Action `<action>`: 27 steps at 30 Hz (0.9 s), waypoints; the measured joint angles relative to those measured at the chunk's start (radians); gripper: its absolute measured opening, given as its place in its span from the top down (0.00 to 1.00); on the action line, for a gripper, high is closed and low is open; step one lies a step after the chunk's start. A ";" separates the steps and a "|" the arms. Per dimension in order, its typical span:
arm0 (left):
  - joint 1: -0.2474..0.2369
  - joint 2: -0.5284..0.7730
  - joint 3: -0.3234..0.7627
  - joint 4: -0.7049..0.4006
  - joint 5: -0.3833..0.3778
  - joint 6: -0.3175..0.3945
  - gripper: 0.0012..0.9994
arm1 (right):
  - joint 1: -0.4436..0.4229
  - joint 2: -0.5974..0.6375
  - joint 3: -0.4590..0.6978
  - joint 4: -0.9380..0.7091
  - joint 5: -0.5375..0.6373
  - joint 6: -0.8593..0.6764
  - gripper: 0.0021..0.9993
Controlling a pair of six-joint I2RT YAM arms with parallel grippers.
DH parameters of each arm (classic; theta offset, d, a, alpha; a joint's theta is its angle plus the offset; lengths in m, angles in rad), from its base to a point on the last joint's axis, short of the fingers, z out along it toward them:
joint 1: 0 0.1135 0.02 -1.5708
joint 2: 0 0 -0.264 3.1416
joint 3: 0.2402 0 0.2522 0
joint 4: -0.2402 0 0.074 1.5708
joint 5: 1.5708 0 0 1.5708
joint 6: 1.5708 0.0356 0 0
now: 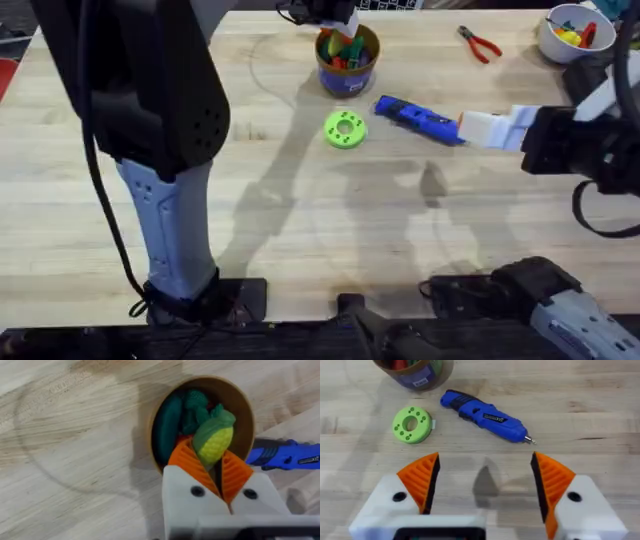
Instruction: Pick up the gripper from the table and insert it into the empty holder that is missing its gripper. Then pick up a screw, insert it into the mounting hole, and use the screwdriver to tighten it. Finally, clean up the table by picking up the vegetable and placing it into the bucket.
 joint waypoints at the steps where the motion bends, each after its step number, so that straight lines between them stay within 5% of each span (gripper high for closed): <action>1: 0.001 -0.001 0.000 0.002 0.000 0.000 0.96 | 0.000 0.000 0.000 0.000 0.000 0.000 0.01; 4: 0.001 -0.001 0.000 0.002 0.000 0.003 0.93 | 0.000 0.000 0.000 0.000 0.000 0.000 0.01; 10: 0.001 -0.001 0.000 -0.007 -0.001 0.004 0.05 | 0.000 0.000 0.000 0.000 0.000 0.000 0.01; 19: 0.001 -0.022 0.000 -0.002 -0.007 0.004 0.01 | 0.000 0.000 0.000 0.000 0.000 0.000 0.01; 27: 0.001 -0.260 0.000 -0.143 -0.060 0.008 0.01 | 0.000 0.000 0.000 0.000 0.000 0.000 0.01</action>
